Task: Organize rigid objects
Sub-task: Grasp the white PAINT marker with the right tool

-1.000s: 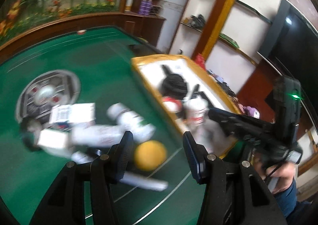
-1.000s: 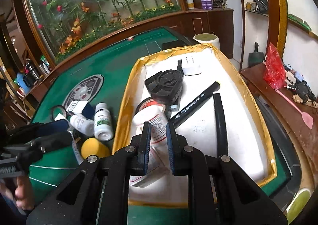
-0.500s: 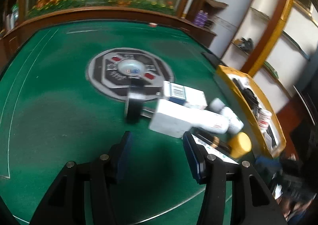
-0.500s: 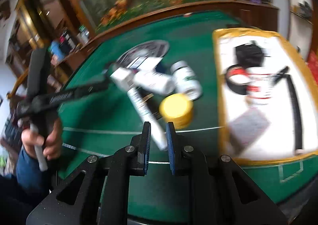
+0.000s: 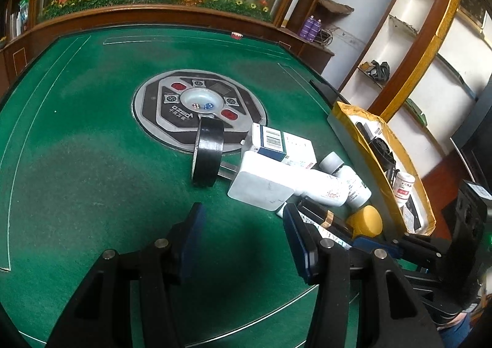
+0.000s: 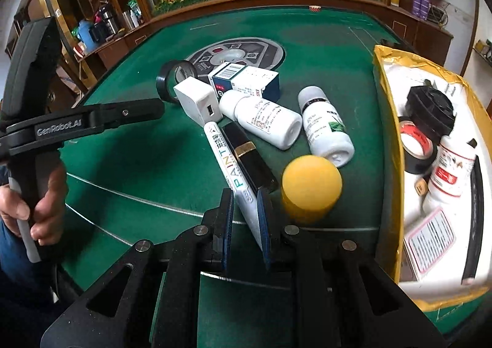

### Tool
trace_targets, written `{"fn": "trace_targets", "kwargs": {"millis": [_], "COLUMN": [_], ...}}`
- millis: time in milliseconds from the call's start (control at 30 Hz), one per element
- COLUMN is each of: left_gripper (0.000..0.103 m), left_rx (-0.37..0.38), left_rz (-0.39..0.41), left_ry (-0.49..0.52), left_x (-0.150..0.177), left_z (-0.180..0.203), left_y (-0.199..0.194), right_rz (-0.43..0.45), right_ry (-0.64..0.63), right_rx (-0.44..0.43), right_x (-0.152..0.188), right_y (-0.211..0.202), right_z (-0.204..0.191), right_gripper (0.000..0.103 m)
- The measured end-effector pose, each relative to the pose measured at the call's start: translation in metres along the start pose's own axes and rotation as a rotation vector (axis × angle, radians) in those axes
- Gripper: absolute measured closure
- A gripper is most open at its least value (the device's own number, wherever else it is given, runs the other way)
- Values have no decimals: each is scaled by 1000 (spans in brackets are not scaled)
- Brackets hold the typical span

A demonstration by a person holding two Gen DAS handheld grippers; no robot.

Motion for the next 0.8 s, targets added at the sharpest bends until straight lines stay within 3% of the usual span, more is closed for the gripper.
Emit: {"fn": "trace_targets", "kwargs": {"millis": [300,433,633,800], "left_gripper": [50,46,41,40], "left_rx": [-9,-15,-33,-118], "left_rz": [-4,-2,13,44], "left_ry": [12,8,46,60], "left_x": [0,0,-5,-29], "left_z": [1,0,6,2], "left_y": [0,1,1,2], "right_rz": [-67,-59,-34,-7], "right_ry": [-98,-129,-73,-33], "right_rx": [-29,15,33,-5], "right_x": [-15,-7,16,22], "right_y": [27,23,5,1], "right_z": [-24,-36,-27,-20], "right_gripper": [86,88,88,88]}}
Point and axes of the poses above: each gripper's, at about its wrist camera, not at the fingertips, and y roughly the way its jaws point, z to its right, x to its underside, the point moved 1 cm from there along y, roughly the way its jaws point
